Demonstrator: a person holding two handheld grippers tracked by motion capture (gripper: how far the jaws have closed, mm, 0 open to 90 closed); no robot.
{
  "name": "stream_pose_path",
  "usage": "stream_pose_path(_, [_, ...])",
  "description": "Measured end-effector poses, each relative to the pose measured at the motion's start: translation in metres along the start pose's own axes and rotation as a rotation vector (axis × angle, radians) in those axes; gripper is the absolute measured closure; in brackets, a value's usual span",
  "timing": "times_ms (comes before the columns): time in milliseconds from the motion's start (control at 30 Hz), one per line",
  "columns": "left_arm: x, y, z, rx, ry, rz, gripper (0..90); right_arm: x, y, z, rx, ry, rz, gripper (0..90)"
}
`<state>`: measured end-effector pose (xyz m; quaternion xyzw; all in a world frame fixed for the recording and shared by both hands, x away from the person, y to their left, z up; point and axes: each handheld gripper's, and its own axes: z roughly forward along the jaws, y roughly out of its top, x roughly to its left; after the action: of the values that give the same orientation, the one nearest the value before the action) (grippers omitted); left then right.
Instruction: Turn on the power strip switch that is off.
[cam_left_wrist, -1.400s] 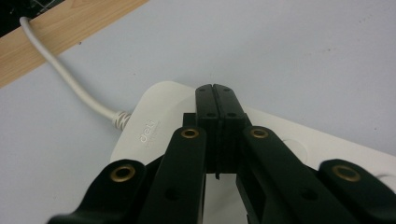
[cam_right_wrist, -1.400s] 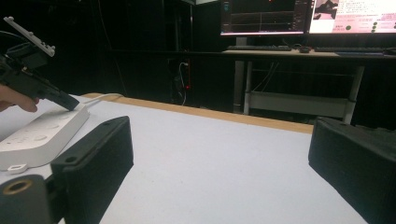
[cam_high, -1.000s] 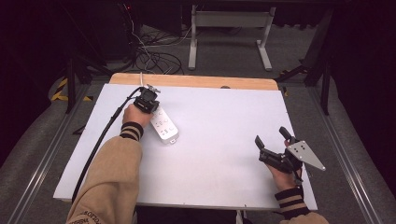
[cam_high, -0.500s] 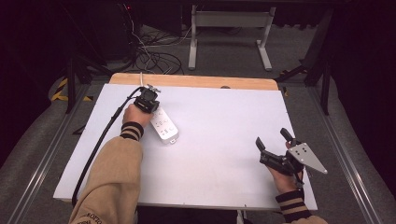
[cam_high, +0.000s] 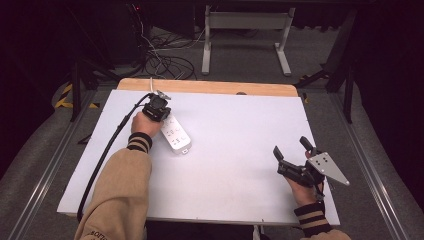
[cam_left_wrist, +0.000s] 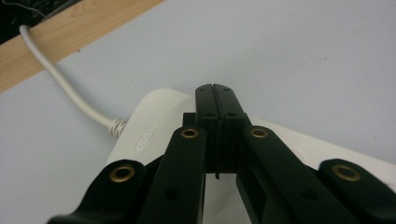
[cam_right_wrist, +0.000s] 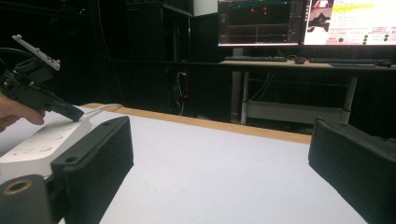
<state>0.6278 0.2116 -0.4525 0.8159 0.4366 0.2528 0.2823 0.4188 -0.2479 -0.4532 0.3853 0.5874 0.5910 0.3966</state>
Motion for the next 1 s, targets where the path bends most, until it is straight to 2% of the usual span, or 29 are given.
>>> stream_pose_path(33, [0.001, -0.001, 0.000, -0.010, -0.011, -0.019, 90.0, 0.000, 0.000, 0.000, 0.000, 0.000, 0.000, 6.9])
stream_pose_path(167, [-0.001, -0.004, -0.001, -0.042, -0.024, -0.024, 90.0, 0.001, 0.000, 0.001, 0.001, 0.004, -0.001, 6.9])
stream_pose_path(200, [0.000, -0.004, -0.004, -0.061, -0.018, -0.027, 90.0, 0.001, 0.000, 0.001, -0.002, 0.003, -0.004, 7.0])
stream_pose_path(233, [0.003, -0.006, -0.012, -0.106, -0.021, -0.055, 90.0, 0.001, 0.000, 0.001, -0.003, 0.002, -0.003, 6.9])
stream_pose_path(267, [0.003, -0.006, -0.012, -0.106, -0.021, -0.055, 90.0, 0.002, 0.000, 0.001, -0.003, 0.003, -0.003, 6.9])
stream_pose_path(300, [0.004, -0.007, -0.018, -0.132, -0.021, -0.068, 90.0, 0.002, 0.001, 0.001, -0.003, 0.003, -0.001, 7.0])
stream_pose_path(333, [0.003, -0.012, -0.034, -0.201, -0.019, -0.076, 90.0, 0.002, 0.001, 0.001, -0.005, 0.004, -0.003, 6.9])
stream_pose_path(367, [0.003, -0.015, -0.046, -0.232, -0.007, -0.069, 90.0, 0.002, 0.002, 0.001, -0.009, 0.004, -0.008, 6.9])
stream_pose_path(433, [0.002, -0.024, -0.074, -0.334, 0.011, -0.076, 90.0, 0.004, 0.003, 0.000, -0.016, 0.007, -0.014, 7.0])
stream_pose_path(500, [0.001, -0.039, -0.105, -0.441, 0.036, -0.095, 90.0, 0.005, 0.005, 0.000, -0.022, 0.009, -0.018, 7.0])
stream_pose_path(600, [0.004, -0.068, -0.150, -0.603, 0.079, -0.157, 90.0, 0.007, 0.005, 0.000, -0.020, 0.008, -0.016, 7.0])
stream_pose_path(633, [0.004, -0.068, -0.150, -0.603, 0.079, -0.157, 90.0, 0.008, 0.006, 0.000, -0.022, 0.006, -0.020, 7.0])
stream_pose_path(667, [0.005, -0.079, -0.163, -0.643, 0.091, -0.182, 90.0, 0.008, 0.006, 0.000, -0.022, 0.006, -0.020, 7.0])
stream_pose_path(733, [0.002, -0.103, -0.185, -0.706, 0.143, -0.211, 90.0, 0.011, 0.007, -0.001, -0.023, 0.006, -0.028, 7.0])
stream_pose_path(767, [-0.001, -0.116, -0.194, -0.731, 0.160, -0.217, 90.0, 0.012, 0.008, 0.000, -0.026, 0.005, -0.031, 7.0])
stream_pose_path(867, [-0.009, -0.152, -0.215, -0.790, 0.247, -0.225, 90.0, 0.015, 0.008, 0.001, -0.028, -0.004, -0.042, 7.1])
stream_pose_path(933, [-0.010, -0.164, -0.220, -0.789, 0.284, -0.237, 90.0, 0.018, 0.008, 0.002, -0.024, 0.000, -0.046, 7.1])
stream_pose_path(1000, [-0.009, -0.170, -0.224, -0.812, 0.300, -0.286, 90.0, 0.019, 0.008, 0.003, -0.025, 0.001, -0.053, 7.1])
